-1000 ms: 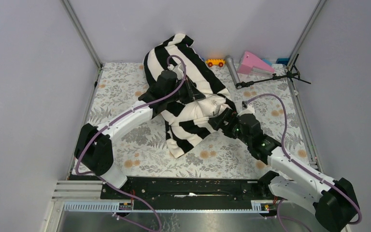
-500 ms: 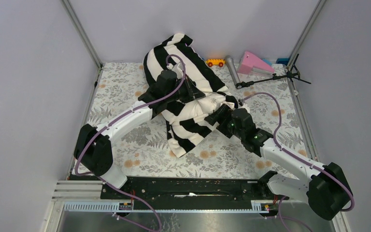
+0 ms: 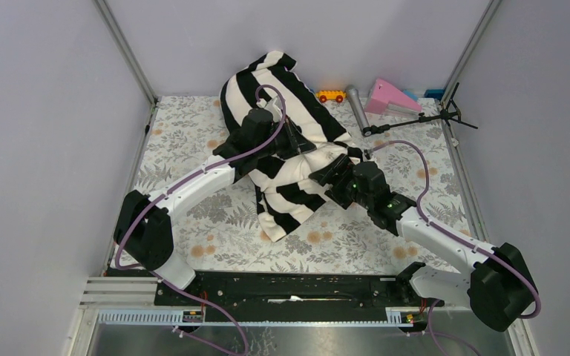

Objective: Remove the pillowcase from the pillow

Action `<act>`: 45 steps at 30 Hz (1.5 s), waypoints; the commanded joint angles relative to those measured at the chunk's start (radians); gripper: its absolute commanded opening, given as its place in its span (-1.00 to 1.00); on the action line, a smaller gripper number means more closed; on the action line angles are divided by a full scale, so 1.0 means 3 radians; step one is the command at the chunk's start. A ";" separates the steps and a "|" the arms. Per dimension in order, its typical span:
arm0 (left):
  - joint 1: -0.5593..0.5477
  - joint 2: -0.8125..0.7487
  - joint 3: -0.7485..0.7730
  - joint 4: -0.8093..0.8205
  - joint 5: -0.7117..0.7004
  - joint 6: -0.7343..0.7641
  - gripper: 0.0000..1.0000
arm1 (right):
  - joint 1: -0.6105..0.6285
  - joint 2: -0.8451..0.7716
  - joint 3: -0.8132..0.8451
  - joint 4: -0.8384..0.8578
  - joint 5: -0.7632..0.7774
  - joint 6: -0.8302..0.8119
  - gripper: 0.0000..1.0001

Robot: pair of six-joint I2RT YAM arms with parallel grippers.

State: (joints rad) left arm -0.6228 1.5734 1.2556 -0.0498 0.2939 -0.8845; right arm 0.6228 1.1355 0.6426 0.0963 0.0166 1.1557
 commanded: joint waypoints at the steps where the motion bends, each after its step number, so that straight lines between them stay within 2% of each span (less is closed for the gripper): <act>1: 0.0000 -0.0193 0.0069 0.0492 -0.0049 -0.0036 -0.99 | 0.0002 -0.0090 0.0145 0.0043 0.0189 0.0100 0.89; 6: -0.0010 -0.0209 0.0092 0.0491 -0.0022 -0.0040 -0.99 | 0.0002 -0.0099 -0.0018 -0.0055 0.0576 0.0120 0.74; 13: -0.0010 -0.0310 0.0154 0.0282 -0.0117 0.0091 -0.99 | 0.0000 -0.0080 -0.0359 -0.0064 0.0697 -0.0222 0.46; 19: -0.0010 -0.0421 0.0159 0.0180 -0.0228 0.0161 -0.99 | -0.0006 -0.0133 -0.0656 -0.0044 0.0853 -0.0501 -0.02; 26: -0.0008 -0.0446 0.0166 0.0195 -0.0142 0.0103 -0.99 | -0.0101 0.0192 -0.0640 0.0309 0.0734 -0.0835 -0.37; 30: -0.0010 -0.0469 0.0171 0.0174 -0.0052 0.0090 -0.99 | -0.0157 0.0362 -0.0432 0.0415 0.0548 -0.1111 -0.95; 34: -0.0010 -0.0555 0.0181 0.0002 0.0058 0.0168 -0.98 | -0.0263 0.0367 -0.0404 0.0658 0.0337 -0.1418 -1.00; 37: -0.0022 -0.0633 0.0225 -0.0361 0.0181 0.0398 -0.79 | -0.0347 0.0297 -0.0375 0.0845 -0.0177 -0.1708 -1.00; 39: -0.0106 -0.0697 0.0297 -0.0783 0.0174 0.0740 -0.63 | -0.0346 0.0225 -0.0363 0.1110 -0.0669 -0.1887 -1.00; 42: -0.0452 -0.0939 0.0246 -0.1308 -0.0443 0.1050 -0.28 | -0.0347 0.0165 -0.0327 0.1341 -0.1016 -0.1877 -1.00; 45: -0.0734 -0.1303 -0.0007 -0.1455 -0.0887 0.1087 0.08 | -0.0345 0.0197 -0.0171 0.1337 -0.1217 -0.1903 -1.00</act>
State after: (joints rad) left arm -0.7376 1.3556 1.2728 -0.3962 0.1856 -0.6601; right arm 0.5285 1.2137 0.5091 0.4068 -0.1917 0.6502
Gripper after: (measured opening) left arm 0.445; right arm 0.028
